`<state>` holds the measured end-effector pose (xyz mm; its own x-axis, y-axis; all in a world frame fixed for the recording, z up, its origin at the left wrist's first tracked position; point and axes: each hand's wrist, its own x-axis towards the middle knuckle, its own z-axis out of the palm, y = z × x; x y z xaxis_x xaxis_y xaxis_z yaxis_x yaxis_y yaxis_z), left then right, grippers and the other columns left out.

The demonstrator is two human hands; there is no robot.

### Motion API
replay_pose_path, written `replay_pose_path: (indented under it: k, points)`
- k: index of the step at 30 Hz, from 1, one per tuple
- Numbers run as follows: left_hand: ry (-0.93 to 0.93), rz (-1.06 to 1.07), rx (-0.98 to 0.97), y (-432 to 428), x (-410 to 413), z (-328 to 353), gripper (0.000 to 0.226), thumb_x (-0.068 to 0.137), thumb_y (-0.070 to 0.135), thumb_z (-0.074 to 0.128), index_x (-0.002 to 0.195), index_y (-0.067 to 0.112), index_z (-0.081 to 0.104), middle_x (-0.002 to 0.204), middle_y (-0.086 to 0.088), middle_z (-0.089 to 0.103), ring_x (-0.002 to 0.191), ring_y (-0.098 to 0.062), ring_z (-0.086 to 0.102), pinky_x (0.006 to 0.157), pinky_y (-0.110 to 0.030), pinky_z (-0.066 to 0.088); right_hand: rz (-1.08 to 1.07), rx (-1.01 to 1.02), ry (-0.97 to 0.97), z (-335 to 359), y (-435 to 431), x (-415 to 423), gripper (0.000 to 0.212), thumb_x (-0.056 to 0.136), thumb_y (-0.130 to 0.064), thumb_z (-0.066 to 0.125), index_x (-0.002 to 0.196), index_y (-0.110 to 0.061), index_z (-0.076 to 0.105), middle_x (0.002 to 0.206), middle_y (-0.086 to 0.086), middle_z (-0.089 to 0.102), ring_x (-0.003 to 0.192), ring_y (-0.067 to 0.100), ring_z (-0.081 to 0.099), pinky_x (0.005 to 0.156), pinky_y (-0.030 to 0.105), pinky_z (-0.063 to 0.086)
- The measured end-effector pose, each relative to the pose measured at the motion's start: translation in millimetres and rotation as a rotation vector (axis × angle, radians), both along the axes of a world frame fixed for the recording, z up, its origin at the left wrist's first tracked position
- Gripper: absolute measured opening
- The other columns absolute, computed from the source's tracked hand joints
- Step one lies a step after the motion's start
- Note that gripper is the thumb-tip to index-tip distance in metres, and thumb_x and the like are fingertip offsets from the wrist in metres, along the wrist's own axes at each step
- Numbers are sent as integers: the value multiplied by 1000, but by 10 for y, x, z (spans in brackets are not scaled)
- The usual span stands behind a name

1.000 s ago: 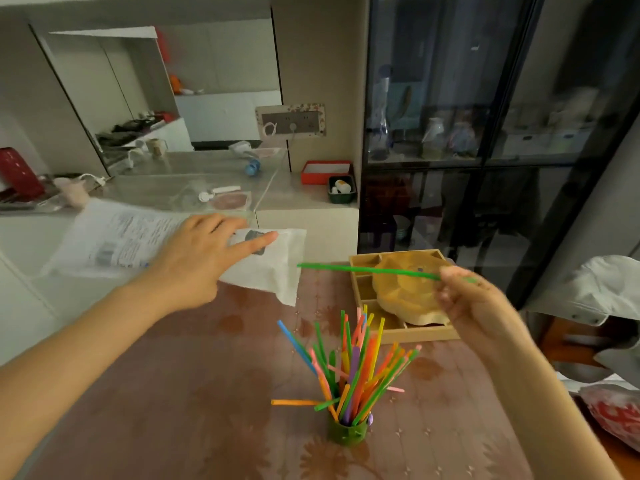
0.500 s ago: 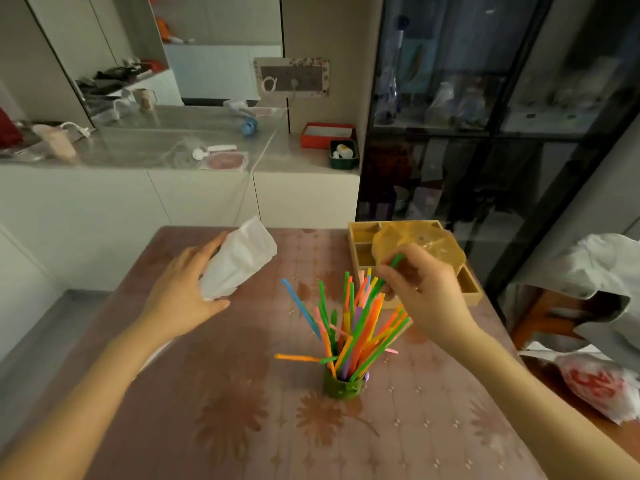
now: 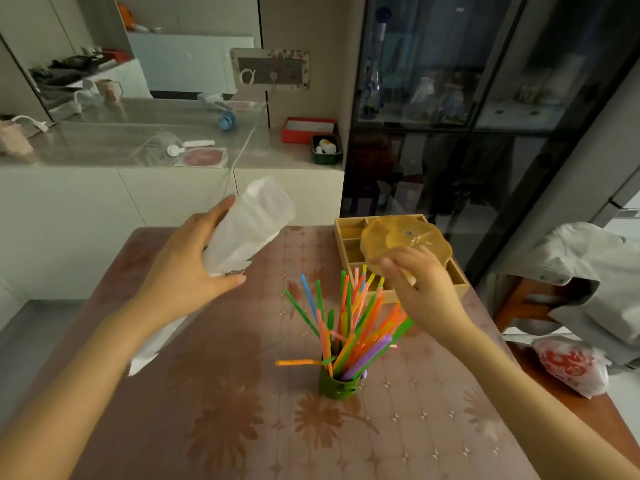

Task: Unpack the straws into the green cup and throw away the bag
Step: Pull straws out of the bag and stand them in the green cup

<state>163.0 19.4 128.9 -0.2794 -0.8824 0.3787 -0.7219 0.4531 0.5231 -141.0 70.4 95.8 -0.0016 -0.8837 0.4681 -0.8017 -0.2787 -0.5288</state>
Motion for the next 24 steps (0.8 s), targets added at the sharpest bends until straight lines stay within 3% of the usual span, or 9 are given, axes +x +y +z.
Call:
replay_pose_path:
  k: [2,4,6,14,16,17,19,22,24]
  points:
    - [54,-31,5,-4,-102,100,104,60,15,85,141,38,24,130,7,46,109,-9,45,87,-25,34,-228,-10,-276,51,64,-234,24,95,-24,49,90,-11,68,84,4,68,78,20,58,67,29,45]
    - [65,-50,20,-43,-202,128,103,60,16,85,140,38,24,127,13,42,106,-5,42,84,-19,31,-431,13,-358,-68,139,-474,19,94,-21,52,89,-13,68,84,9,69,76,24,61,60,27,43]
    - [46,-90,10,-112,-300,115,105,56,23,85,141,36,26,131,8,45,114,-12,46,91,-25,35,-517,175,-184,-369,184,-612,16,92,-18,55,97,-15,71,95,8,72,82,22,63,66,24,42]
    - [23,-32,133,-300,-555,-130,104,51,30,78,140,39,24,134,1,48,121,-20,47,99,-48,42,-66,686,334,-1564,-20,-405,34,91,-22,55,125,-20,59,130,5,59,112,31,58,83,35,46]
    - [29,1,154,-308,-596,-190,103,53,25,81,139,39,25,134,2,48,121,-20,47,99,-45,42,-11,632,389,-1618,-92,-361,25,86,-17,60,110,-13,67,113,10,68,99,32,65,71,36,49]
    - [29,14,161,-307,-616,-211,103,55,21,83,139,39,25,135,3,48,121,-20,47,99,-44,41,26,583,384,-1623,-117,-349,15,75,-13,64,88,-11,72,89,11,73,78,30,70,53,33,47]
    - [25,31,172,-311,-633,-249,103,54,24,81,139,39,25,137,4,47,123,-19,46,100,-45,41,73,512,393,-1678,-185,-366,4,52,-17,61,48,-16,60,47,4,62,39,23,61,32,25,22]
    - [14,78,184,-313,-631,-276,104,53,28,79,140,39,22,137,5,46,124,-19,45,101,-45,40,88,484,421,-1656,-229,-427,17,70,-8,59,60,-21,53,61,13,65,55,30,64,45,28,27]
    - [3,110,166,-304,-630,-287,105,57,19,84,141,36,24,134,5,46,123,-19,44,99,-38,39,28,431,315,-1654,-233,-578,12,70,-11,62,59,-14,57,57,14,63,50,34,62,43,26,26]
